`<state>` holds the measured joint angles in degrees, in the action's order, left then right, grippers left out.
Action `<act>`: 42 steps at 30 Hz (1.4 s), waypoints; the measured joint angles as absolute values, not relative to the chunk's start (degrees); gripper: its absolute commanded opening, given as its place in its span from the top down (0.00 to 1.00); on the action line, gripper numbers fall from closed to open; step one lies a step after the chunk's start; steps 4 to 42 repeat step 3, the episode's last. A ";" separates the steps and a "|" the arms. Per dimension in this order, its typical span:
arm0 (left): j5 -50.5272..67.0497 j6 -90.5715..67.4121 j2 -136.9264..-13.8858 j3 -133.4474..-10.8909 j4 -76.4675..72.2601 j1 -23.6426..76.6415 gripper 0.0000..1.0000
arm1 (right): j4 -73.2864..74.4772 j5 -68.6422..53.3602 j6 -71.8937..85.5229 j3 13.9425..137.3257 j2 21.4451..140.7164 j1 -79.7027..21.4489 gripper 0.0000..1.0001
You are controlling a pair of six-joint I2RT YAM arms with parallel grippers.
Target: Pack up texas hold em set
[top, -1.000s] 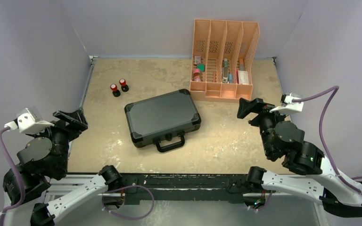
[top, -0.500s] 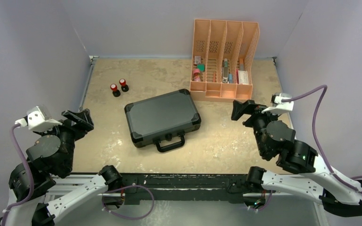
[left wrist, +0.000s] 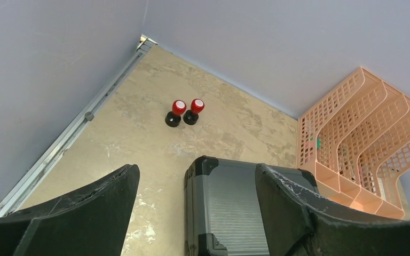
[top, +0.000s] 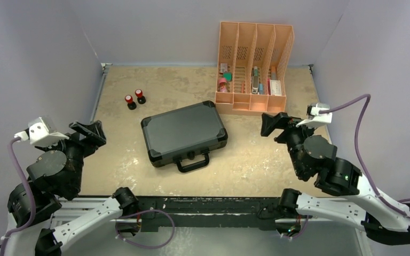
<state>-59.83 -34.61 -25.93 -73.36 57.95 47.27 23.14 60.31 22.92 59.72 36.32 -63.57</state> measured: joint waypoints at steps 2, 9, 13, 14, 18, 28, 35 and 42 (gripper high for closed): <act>-59.86 -34.26 -26.48 -74.24 57.93 47.27 0.20 | 23.64 60.25 22.90 60.90 36.32 -63.57 0.00; -59.86 -33.85 -26.63 -74.54 57.91 47.27 0.20 | 23.73 60.27 22.90 61.43 36.32 -63.57 0.01; -59.86 -33.85 -26.63 -74.54 57.91 47.27 0.20 | 23.73 60.27 22.90 61.43 36.32 -63.57 0.01; -59.86 -33.85 -26.63 -74.54 57.91 47.27 0.20 | 23.73 60.27 22.90 61.43 36.32 -63.57 0.01; -59.86 -33.85 -26.63 -74.54 57.91 47.27 0.20 | 23.73 60.27 22.90 61.43 36.32 -63.57 0.01; -59.86 -33.85 -26.63 -74.54 57.91 47.27 0.20 | 23.73 60.27 22.90 61.43 36.32 -63.57 0.01; -59.86 -33.85 -26.63 -74.54 57.91 47.27 0.20 | 23.73 60.27 22.90 61.43 36.32 -63.57 0.01; -59.86 -33.85 -26.63 -74.54 57.91 47.27 0.20 | 23.73 60.27 22.90 61.43 36.32 -63.57 0.01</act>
